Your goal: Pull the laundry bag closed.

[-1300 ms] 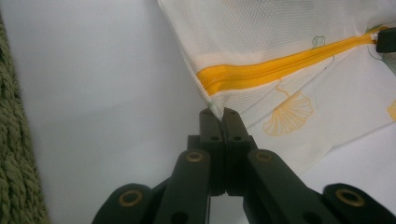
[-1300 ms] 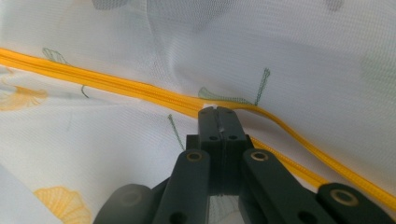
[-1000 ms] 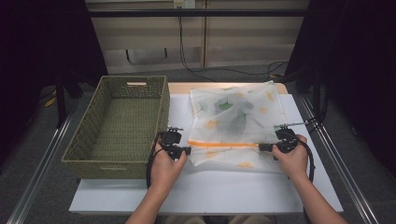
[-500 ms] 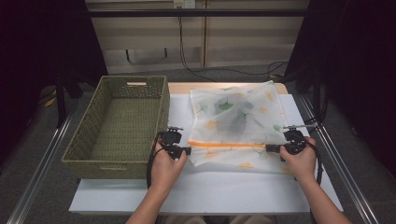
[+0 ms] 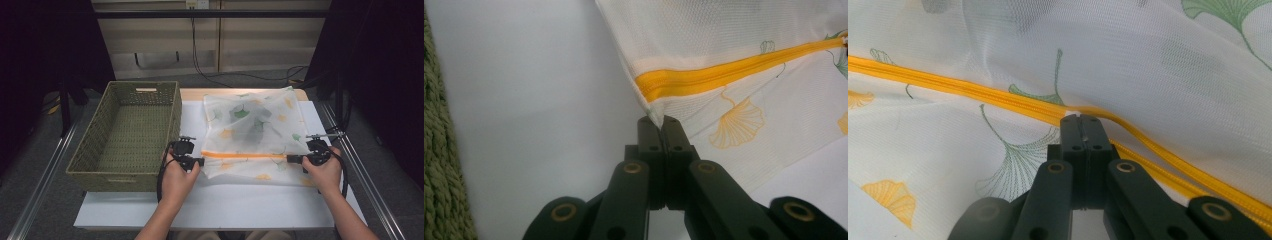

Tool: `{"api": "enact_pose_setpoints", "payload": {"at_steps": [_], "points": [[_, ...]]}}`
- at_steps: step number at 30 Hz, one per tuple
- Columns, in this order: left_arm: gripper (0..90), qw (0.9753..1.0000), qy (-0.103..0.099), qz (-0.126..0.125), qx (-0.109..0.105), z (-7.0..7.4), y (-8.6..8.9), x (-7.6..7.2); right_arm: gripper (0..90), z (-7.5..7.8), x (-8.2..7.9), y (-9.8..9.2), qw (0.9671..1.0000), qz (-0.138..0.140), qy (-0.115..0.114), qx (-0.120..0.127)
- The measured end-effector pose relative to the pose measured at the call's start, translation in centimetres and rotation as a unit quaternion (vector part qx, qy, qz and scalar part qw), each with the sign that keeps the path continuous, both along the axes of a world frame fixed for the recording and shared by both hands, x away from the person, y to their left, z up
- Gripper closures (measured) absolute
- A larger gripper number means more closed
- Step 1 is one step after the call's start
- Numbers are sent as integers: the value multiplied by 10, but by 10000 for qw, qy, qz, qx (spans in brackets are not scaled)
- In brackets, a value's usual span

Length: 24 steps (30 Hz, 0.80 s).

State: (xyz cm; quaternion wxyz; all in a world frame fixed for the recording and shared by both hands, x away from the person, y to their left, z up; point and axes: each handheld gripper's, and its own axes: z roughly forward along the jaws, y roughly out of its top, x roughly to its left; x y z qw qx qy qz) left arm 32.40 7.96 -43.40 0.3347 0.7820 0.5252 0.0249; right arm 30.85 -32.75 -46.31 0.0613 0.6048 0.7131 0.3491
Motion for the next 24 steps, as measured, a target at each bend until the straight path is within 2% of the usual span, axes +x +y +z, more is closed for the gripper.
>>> {"api": "enact_pose_setpoints", "payload": {"at_steps": [5,15,16,18,21,24], "points": [[900,10000,12,3,-6,0,0,0,900,1,0,1,10000,11,-22,-62],[899,10000,10,4,-3,2,1,0,900,0,-2,0,10000,-1,-24,-23],[899,10000,15,14,8,1,0,1,900,0,-2,-1,9999,11,-18,-105],[899,10000,21,24,11,1,-1,1,900,0,-3,-2,10000,6,9,-56],[899,10000,48,19,10,1,0,2,900,0,-3,-4,9999,-31,-2,-165],[900,10000,36,23,-28,0,0,0,900,-2,-4,-8,9999,-82,19,-56]]}}
